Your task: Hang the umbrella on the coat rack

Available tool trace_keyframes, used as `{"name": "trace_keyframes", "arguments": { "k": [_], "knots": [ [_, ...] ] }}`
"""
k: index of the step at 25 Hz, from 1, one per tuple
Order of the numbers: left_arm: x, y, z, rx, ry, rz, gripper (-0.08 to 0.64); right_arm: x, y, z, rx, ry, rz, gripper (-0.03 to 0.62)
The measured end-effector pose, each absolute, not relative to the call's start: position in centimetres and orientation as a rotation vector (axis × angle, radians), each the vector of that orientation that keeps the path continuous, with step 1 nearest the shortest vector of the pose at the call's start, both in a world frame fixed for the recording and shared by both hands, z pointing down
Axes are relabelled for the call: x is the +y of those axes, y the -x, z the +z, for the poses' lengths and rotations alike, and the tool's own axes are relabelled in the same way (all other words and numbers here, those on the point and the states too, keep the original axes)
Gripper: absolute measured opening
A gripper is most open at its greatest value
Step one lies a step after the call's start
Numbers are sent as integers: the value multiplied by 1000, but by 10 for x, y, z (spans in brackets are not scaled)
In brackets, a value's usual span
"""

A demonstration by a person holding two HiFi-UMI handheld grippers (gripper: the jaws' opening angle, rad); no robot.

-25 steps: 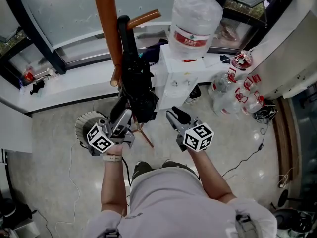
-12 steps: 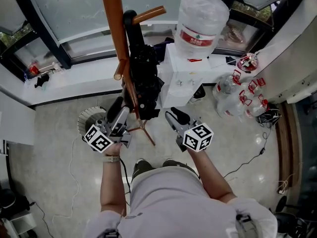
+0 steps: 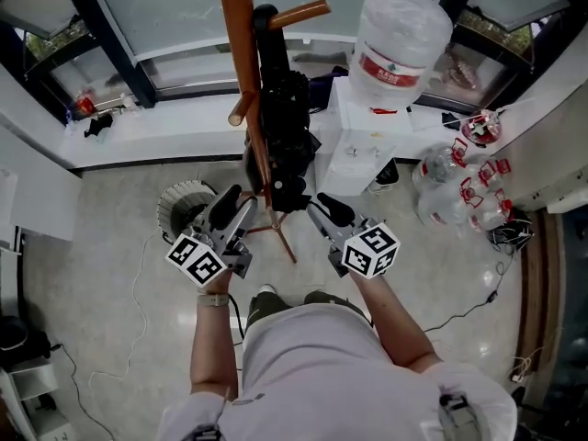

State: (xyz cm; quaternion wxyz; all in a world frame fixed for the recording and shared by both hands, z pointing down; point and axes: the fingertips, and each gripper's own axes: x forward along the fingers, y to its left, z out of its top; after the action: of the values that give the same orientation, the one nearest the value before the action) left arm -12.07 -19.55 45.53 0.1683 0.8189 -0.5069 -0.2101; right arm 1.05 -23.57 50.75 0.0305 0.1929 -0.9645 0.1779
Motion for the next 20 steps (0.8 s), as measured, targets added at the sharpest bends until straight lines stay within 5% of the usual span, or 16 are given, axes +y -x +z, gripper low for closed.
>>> {"name": "trace_keyframes", "arguments": {
  "k": [20],
  "knots": [
    [-118, 136, 473, -1857, -2199, -229, 178, -173, 43, 469, -3076, -147, 395, 124]
  ]
}}
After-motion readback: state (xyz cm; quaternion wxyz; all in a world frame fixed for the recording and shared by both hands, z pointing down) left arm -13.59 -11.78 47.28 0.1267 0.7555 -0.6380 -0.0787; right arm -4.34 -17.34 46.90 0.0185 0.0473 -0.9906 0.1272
